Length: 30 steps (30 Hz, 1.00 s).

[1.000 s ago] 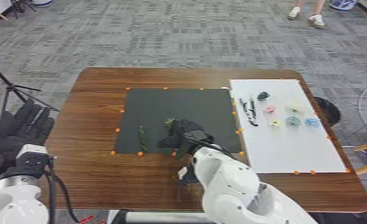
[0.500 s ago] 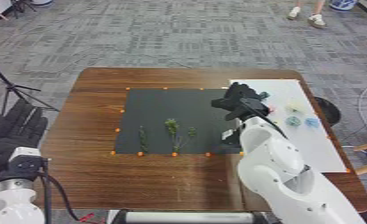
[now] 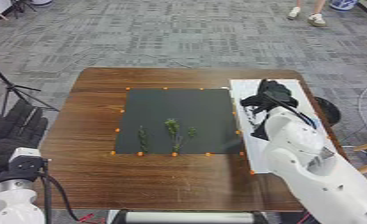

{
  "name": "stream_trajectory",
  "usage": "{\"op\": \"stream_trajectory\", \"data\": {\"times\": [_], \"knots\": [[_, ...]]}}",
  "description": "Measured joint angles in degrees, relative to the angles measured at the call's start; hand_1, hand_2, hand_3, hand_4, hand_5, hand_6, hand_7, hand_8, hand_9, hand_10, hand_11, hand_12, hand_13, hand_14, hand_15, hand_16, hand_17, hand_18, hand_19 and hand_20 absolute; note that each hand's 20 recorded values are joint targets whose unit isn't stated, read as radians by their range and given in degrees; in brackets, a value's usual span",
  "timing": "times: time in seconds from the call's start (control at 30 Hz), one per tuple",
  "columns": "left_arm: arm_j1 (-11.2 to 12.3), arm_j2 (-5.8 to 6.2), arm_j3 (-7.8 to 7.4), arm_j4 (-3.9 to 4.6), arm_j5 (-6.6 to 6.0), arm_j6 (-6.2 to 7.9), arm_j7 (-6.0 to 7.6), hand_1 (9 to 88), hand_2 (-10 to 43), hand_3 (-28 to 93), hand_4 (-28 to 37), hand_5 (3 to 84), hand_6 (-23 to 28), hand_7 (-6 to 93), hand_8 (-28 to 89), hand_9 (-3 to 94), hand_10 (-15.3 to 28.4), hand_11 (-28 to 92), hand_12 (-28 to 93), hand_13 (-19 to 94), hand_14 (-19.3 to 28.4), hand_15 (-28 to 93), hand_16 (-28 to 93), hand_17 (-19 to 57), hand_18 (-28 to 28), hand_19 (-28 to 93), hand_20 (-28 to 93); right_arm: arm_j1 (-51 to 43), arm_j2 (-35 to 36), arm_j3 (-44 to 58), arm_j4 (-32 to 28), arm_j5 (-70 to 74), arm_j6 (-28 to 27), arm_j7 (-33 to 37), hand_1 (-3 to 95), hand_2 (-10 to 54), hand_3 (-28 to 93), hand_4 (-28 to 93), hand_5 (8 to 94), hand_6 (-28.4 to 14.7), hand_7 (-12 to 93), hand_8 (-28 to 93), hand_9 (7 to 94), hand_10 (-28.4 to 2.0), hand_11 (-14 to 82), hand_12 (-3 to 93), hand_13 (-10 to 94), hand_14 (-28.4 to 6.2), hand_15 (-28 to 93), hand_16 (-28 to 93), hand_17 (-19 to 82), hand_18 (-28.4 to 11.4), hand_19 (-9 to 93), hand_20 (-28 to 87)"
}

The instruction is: Arrange flowers

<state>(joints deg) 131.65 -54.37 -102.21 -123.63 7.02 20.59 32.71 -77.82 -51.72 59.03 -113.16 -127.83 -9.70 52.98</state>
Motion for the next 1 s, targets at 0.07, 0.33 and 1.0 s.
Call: {"op": "stream_trajectory", "data": {"times": [0.07,0.33,1.0], "knots": [[0.0,0.0,0.0,0.0,-0.03,0.02,0.0,23.9,18.1,76,-28.3,41.6,8.4,16.4,-11,29.4,14.1,25,8,22,13.1,29,-6,-5.2,11.0,25,11,1.0,0.0,-1.0,2.4,-0.2,-0.2,0.4,29.6,-9.5,68,-25,62.2,-10.4,11,-8,59.7,-23.1,42.7,33.2,59,-19.8,75,44,38,-28.4,91,39],[-0.2,-0.01,0.17,0.0,-0.06,0.06,-0.05,23.9,18.2,76,-28.3,41.7,8.4,16.4,-11,29.6,14.1,25,8,22,13.2,29,-6,-5.2,11.0,25,11,3.5,-0.3,-3.6,8.2,-1.3,-0.6,1.1,29.0,-9.5,67,-27,63.7,-9.3,11,-8,63.4,-21.1,47.7,37.9,63,-18.0,74,46,41,-28.3,93,39],[-0.6,-0.08,-0.25,0.07,0.1,-0.01,-0.78,23.7,18.4,76,-28.3,41.7,8.3,16.2,-11,29.6,14.1,25,8,22,13.2,29,-6,-5.2,11.0,25,11,12.7,0.3,-13.6,17.5,-3.5,-7.7,-1.3,31.0,-9.5,66,-28,62.9,-8.3,12,-8,63.8,-20.1,49.7,40.6,64,-17.1,75,49,41,-28.4,93,41]]}}
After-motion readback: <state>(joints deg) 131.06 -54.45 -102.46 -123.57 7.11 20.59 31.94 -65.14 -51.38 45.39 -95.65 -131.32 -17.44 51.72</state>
